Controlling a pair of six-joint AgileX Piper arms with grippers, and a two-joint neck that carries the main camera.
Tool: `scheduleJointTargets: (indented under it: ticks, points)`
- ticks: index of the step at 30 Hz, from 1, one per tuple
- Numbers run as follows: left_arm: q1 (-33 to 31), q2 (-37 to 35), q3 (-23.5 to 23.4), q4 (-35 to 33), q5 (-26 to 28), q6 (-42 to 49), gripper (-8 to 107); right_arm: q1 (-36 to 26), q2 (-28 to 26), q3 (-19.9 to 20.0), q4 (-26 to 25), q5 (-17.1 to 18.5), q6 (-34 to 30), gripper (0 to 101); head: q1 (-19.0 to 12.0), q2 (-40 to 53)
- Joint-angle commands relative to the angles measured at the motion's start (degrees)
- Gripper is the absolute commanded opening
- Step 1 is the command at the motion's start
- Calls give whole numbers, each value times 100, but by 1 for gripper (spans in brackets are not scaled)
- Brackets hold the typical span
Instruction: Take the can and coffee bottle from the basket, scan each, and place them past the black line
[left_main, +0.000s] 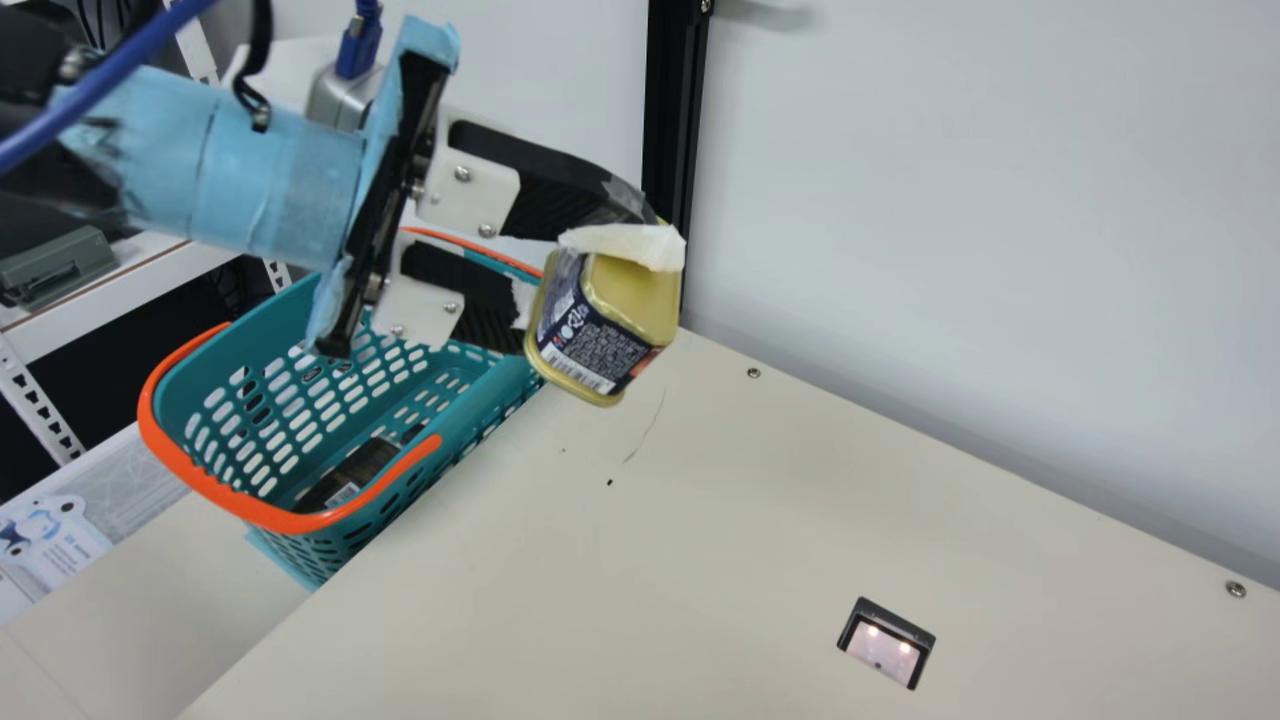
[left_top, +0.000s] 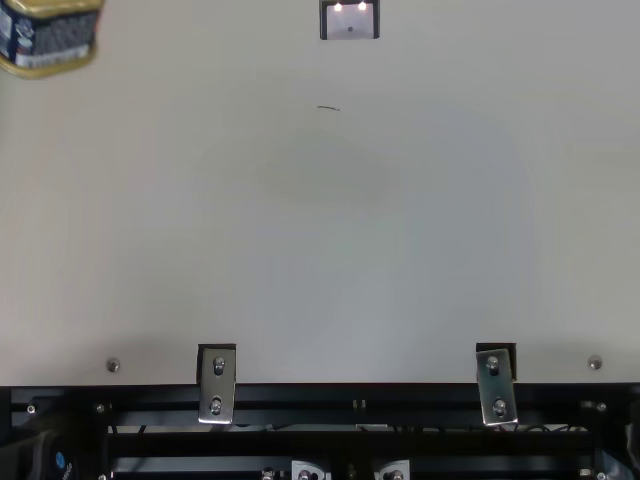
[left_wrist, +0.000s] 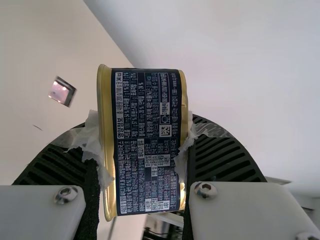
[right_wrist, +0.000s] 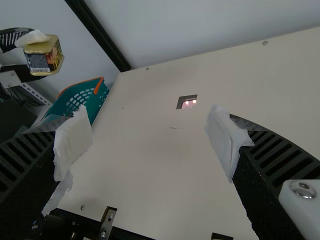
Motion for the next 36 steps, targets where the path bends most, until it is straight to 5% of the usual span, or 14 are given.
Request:
scheduleJointTargets:
  ticks: [1,27,36]
  points:
    - [10,-255,143,-247,-4,-397,10,0,0,0,0,0,0,101,-68,38]
    - [867,-2340,2241,-2134,-4,-2509,10,0,0,0,0,0,0,101,-68,38]
    - [965,-2665,2581,-2669,-4,-2893,10,0,0,0,0,0,0,101,-68,38]
